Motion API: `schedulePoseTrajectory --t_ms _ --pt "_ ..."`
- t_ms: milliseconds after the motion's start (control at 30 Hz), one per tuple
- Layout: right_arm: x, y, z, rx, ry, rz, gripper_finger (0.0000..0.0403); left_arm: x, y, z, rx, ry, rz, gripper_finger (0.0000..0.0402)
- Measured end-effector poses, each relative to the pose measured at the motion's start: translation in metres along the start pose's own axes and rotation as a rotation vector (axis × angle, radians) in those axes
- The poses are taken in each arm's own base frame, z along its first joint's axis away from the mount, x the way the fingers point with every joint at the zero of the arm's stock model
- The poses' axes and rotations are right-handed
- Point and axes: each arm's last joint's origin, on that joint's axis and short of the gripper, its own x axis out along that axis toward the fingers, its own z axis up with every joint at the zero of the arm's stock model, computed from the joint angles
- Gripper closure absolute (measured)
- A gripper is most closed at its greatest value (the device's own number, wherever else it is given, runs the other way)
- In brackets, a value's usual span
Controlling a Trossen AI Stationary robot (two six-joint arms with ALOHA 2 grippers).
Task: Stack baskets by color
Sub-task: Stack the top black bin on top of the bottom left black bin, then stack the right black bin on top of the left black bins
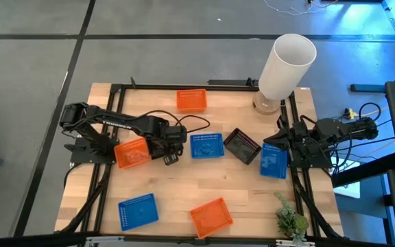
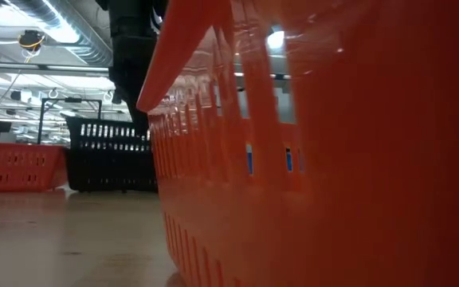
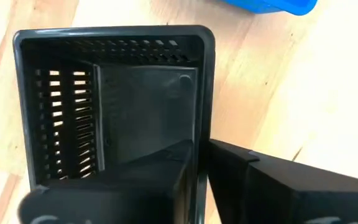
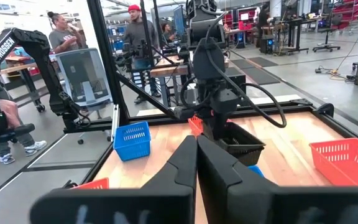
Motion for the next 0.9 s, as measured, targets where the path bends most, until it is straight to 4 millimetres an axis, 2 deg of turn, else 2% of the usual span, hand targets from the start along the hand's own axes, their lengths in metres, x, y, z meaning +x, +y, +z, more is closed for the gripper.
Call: schedulePoseTrajectory --t_ms 167,400,600,733,900 --pt "0.0 0.0 -0.001 -0.002 0.011 -0.002 0.0391 0.0 0.002 0.001 -0.002 -0.027 0.057 0.0334" --pt "0.0 0.0 -0.001 0.001 0.007 -0.001 0.0391 -0.004 0.0 0.002 -0.023 -0.024 0.023 0.0334" --pt "-0.001 0.0 0.002 -0.006 0.008 -0.001 0.0391 -0.034 -0.004 0.009 0.02 -0.129 0.035 0.0335" --pt "-0.001 0.002 0.018 -0.051 0.019 -0.003 0.0391 -0.07 -0.006 0.011 0.019 -0.24 0.061 0.0335" --pt "0.01 0.008 0.044 -0.059 0.177 -0.059 0.0391 -0.11 -0.011 0.002 0.029 -0.398 0.073 0.0335"
